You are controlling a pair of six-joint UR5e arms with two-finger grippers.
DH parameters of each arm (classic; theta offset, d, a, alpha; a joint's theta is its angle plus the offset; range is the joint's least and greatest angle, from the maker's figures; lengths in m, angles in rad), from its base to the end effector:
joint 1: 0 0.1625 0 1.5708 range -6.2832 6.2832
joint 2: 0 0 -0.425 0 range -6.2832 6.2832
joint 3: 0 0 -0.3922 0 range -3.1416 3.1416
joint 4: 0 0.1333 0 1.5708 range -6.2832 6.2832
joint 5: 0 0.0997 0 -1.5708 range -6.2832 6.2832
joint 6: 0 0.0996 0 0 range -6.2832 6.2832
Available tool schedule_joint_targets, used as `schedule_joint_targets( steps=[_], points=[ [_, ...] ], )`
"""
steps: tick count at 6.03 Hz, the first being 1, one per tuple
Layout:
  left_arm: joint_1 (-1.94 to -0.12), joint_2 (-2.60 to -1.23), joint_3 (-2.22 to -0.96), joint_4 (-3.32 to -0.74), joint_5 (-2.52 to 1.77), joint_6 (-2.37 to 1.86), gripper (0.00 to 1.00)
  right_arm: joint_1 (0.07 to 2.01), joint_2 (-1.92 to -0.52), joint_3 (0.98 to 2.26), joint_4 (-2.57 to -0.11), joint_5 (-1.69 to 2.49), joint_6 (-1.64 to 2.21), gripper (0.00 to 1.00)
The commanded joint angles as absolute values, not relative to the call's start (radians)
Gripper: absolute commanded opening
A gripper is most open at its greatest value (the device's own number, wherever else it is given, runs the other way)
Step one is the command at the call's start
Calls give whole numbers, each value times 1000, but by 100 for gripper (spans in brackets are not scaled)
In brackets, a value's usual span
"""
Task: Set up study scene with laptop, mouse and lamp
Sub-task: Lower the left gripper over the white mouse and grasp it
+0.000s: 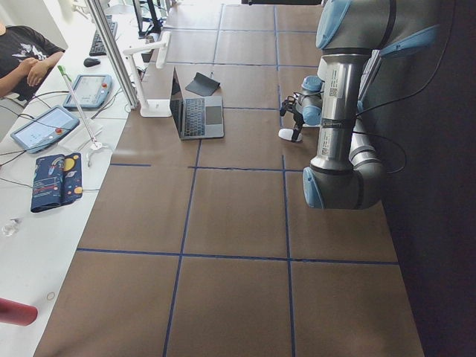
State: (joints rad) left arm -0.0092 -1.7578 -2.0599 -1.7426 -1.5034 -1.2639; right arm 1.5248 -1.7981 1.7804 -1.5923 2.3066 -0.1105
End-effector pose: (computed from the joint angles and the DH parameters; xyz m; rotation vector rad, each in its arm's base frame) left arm 0.5241 -0.1448 0.3256 0.1965 0.8294 0.2510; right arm 0.0483 -0.3957 0.6612 -0.0137 -0.7371 -0.1349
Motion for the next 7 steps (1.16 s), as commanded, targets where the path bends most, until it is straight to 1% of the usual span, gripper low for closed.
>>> schedule_joint_targets(
  steps=[1, 2, 3, 5, 6, 7],
  points=[
    [-11, -1779, -2040, -1743, -1503, -1264, 76, 1525, -1796, 1779, -1592, 2306, -112, 100],
    [-17, -1776, -2039, -1743, -1503, -1264, 56, 1525, -1798, 1779, -1592, 2306, -112, 100],
    [-20, -1776, -2042, -1743, -1503, -1264, 49, 1525, -1798, 1779, -1592, 2307, -112, 100],
    [-37, -1776, -2063, -1743, -1508, -1261, 39, 1525, -1799, 1781, -1592, 2307, -112, 100],
    [-61, -1778, -2097, -1737, -1512, -1255, 37, 1525, -1799, 1784, -1592, 2309, -113, 100],
    [-87, -1785, -2120, -1650, -1532, -1250, 37, 1525, -1801, 1784, -1592, 2309, -114, 100]
  ],
)
